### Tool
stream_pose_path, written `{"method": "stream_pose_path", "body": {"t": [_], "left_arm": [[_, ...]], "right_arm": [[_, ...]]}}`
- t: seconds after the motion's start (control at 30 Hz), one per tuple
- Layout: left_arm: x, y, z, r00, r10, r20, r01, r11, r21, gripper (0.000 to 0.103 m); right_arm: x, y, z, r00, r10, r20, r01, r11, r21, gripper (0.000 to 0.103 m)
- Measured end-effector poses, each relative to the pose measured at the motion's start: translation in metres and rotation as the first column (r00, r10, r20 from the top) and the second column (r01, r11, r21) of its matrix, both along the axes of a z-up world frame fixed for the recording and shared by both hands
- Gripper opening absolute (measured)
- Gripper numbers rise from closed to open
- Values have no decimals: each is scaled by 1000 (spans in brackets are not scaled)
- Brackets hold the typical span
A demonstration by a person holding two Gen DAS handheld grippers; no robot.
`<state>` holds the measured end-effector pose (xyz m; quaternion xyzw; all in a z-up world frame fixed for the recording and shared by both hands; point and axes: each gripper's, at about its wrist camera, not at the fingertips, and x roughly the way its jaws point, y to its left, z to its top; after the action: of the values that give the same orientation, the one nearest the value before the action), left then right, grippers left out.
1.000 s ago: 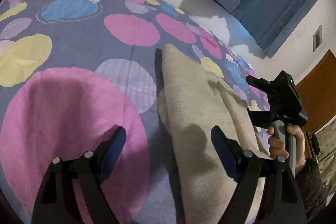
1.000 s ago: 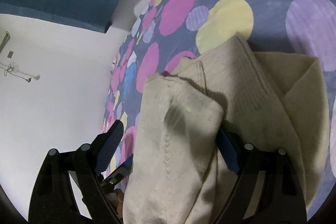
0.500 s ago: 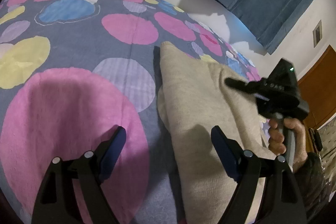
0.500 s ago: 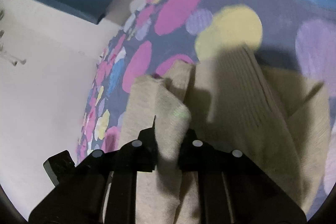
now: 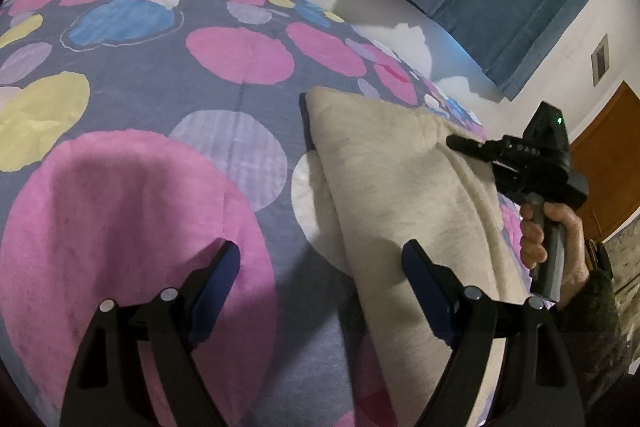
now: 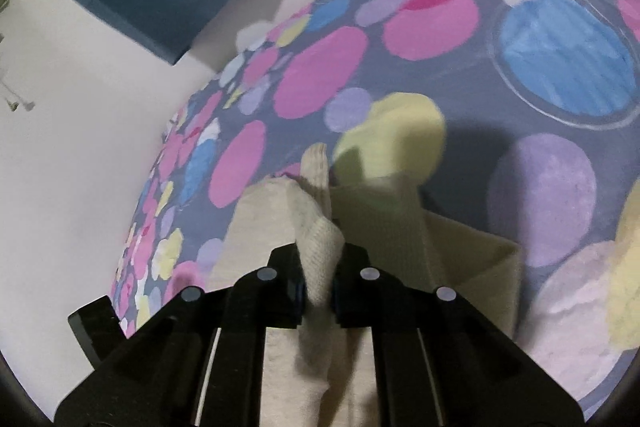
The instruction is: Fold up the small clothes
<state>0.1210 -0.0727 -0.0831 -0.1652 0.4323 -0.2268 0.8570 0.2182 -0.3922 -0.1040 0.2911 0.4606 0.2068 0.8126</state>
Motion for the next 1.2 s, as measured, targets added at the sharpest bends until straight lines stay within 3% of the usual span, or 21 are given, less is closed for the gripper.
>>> {"method": "stream_pose_path", "body": {"t": [0.2,0.33,0.47,0.57,0.67,0.73,0.8,1.0,1.2], "left_arm": [[-1,-4,2,1000,-17,9,16,1000,11,82],[-3,-8,3,999,-34,22,34,999,23,82],[-3,-9,3,999,-44,20,44,999,26,82],[-5,-9,4,998,-45,31,45,999,21,82],[-7,-8,5,998,-52,39,51,999,16,82],[-9,-8,6,998,-53,46,53,999,11,82],[-12,-8,8,997,-50,58,49,999,9,82],[-31,-9,15,996,-52,68,53,999,-7,82],[-78,-27,32,978,-154,140,143,986,85,82]], "right_arm": [[0,-28,-10,997,-78,-20,78,997,6,9],[4,-39,-36,991,-95,-93,96,995,6,9],[2,-45,-47,987,-110,-119,120,990,78,9],[-5,-50,-39,987,-107,-123,123,984,132,14],[-30,-64,-20,986,-118,-117,138,974,182,22],[-54,-75,-10,986,-127,-111,150,963,225,40],[-86,-87,-3,983,-137,-122,165,950,266,46],[-178,-99,-7,968,-136,-210,202,920,334,49],[-223,-92,-20,956,-120,-267,229,876,425,50]]}}
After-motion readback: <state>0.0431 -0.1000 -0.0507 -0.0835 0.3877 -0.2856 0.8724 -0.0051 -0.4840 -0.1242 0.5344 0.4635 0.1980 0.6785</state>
